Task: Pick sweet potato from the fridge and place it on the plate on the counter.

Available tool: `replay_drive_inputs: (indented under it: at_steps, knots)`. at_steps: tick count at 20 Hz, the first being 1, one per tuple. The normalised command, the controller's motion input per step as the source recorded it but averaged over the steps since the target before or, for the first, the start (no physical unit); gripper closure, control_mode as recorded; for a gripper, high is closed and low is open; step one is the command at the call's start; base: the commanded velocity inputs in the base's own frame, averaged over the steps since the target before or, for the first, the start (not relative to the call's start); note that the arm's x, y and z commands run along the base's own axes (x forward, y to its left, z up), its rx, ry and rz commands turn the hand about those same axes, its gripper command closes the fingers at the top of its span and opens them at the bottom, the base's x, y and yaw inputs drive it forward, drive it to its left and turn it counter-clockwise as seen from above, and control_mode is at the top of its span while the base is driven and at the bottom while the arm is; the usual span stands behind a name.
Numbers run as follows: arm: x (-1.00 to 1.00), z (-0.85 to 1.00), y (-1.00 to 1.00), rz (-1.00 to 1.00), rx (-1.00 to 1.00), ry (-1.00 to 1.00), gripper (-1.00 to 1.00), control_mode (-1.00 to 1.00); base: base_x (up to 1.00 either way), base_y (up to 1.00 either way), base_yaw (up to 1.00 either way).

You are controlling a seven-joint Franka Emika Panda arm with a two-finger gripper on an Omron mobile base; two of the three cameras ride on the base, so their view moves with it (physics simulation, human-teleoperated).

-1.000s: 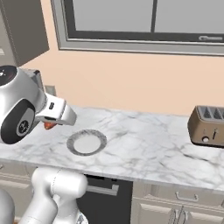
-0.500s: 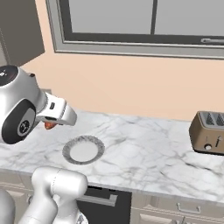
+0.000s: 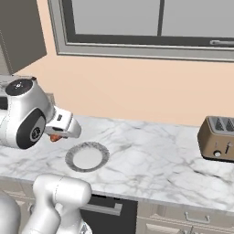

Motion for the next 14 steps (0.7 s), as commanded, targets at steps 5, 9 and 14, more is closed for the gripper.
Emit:
replay_drive_inputs:
  at_steps: [5, 9, 14]
  knots:
    - [0.3, -0.51, 0.0, 0.0, 0.0, 0.03, 1.0, -1.0, 0.0, 0.0, 0.0]
    - [0.42, -0.53, 0.0, 0.0, 0.0, 0.03, 1.0, -1.0, 0.0, 0.0, 0.0]
    - [0.4, -0.45, 0.0, 0.03, 0.0, 0.05, 1.0, -1.0, 0.0, 0.0, 0.0]
